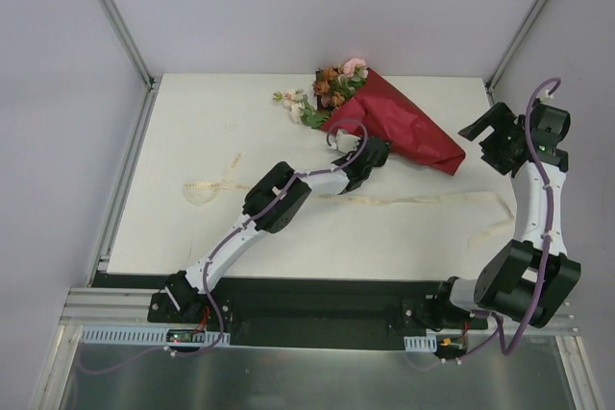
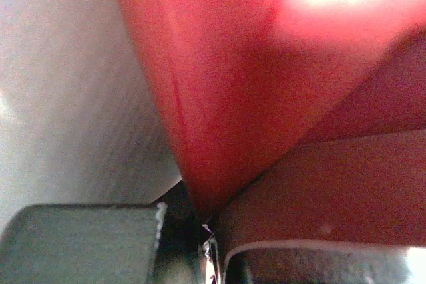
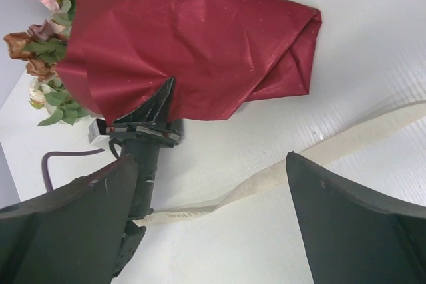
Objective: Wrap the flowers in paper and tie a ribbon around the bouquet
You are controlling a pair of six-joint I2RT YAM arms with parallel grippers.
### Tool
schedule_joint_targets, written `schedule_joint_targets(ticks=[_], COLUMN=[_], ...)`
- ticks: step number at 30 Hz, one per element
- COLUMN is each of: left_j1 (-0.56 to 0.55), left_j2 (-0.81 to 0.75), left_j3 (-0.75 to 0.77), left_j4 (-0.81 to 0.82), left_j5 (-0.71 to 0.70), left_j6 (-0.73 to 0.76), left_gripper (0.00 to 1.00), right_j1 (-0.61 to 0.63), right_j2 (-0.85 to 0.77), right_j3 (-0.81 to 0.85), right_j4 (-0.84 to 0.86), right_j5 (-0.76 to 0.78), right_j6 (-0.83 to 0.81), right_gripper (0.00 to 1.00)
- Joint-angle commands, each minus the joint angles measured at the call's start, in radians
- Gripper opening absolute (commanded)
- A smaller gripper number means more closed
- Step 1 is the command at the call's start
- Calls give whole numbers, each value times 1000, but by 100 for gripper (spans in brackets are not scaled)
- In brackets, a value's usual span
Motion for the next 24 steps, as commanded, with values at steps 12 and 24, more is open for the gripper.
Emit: schedule_joint_targets(ticks=[12, 24], left_j1=[161, 325], left_j2=[-486, -607], left_j3=[-772, -1149], left_j4=[502, 882], left_j5=[329, 783], left_j6=[-40, -80], left_gripper=[0, 0], right_j1=[63, 227], right_j2=[-5, 37], right_j3=[-93, -124], right_j4=[6, 6], right_j5=[14, 92], right_j6=[-25, -66], right_gripper=[96, 96])
